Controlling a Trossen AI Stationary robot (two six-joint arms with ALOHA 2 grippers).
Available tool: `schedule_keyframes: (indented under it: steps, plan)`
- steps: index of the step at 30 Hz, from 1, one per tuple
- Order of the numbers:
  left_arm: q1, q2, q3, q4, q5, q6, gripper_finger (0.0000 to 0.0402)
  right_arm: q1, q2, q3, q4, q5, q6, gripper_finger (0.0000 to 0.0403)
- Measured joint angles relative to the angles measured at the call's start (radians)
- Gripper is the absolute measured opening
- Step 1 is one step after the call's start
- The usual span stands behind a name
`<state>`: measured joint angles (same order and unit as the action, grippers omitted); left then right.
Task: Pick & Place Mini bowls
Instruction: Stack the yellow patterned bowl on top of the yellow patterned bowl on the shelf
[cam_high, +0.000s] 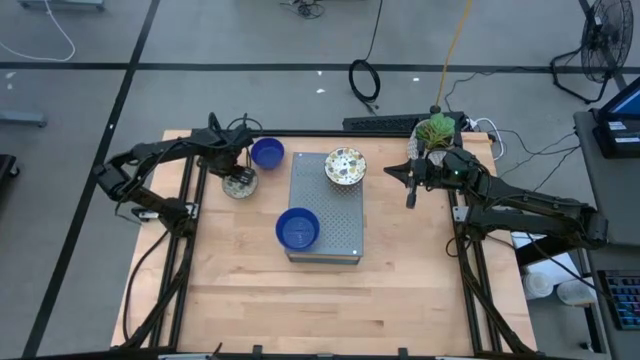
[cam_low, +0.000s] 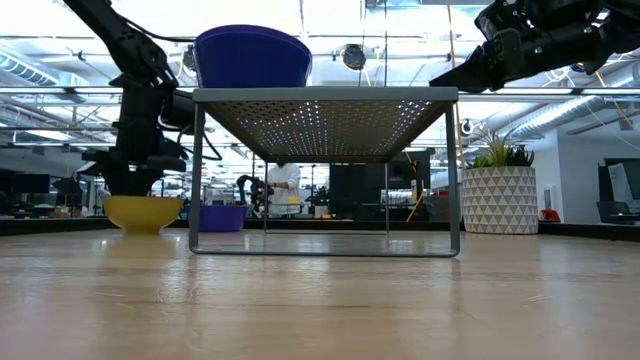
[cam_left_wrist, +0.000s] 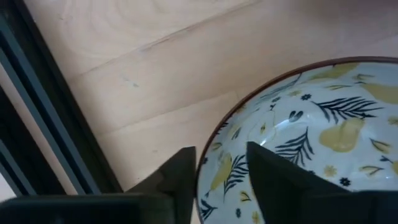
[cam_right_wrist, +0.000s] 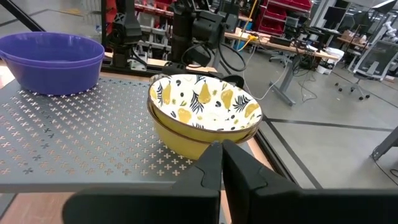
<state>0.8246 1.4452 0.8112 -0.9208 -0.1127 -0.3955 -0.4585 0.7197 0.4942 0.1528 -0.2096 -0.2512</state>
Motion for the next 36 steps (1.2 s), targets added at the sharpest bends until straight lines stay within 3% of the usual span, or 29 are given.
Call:
schedule_keyframes:
  steps: [5, 9, 16, 20, 25, 30, 36]
  plan:
    - [0.0, 0.0, 0.0, 0.0, 0.007, 0.021, 0.0072, 0.0, 0.0, 0.0, 0.0, 0.0, 0.0, 0.0]
    - [0.0, -0.006, 0.005, 0.003, 0.03, 0.028, 0.0036, 0.0, 0.0, 0.0, 0.0, 0.0, 0.0, 0.0]
    - [-0.007, -0.042, 0.012, 0.007, 0.019, 0.062, 0.0031, 0.0, 0.0, 0.0, 0.0, 0.0, 0.0, 0.0]
    - [-0.028, -0.12, 0.042, 0.008, -0.033, 0.058, 0.0009, 0.0, 0.0, 0.0, 0.0, 0.001, 0.0, 0.0]
    - [-0.064, -0.235, 0.085, 0.003, -0.053, 0.047, 0.0011, 0.0, 0.0, 0.0, 0.0, 0.001, 0.0, 0.0]
    - [-0.115, -0.338, 0.136, 0.004, -0.133, 0.047, 0.0008, 0.0, 0.001, 0.0, 0.007, 0.001, 0.002, 0.0]
    - [-0.212, -0.42, 0.195, 0.071, -0.246, 0.074, 0.0008, 0.013, 0.025, 0.0, 0.134, -0.003, 0.058, 0.0]
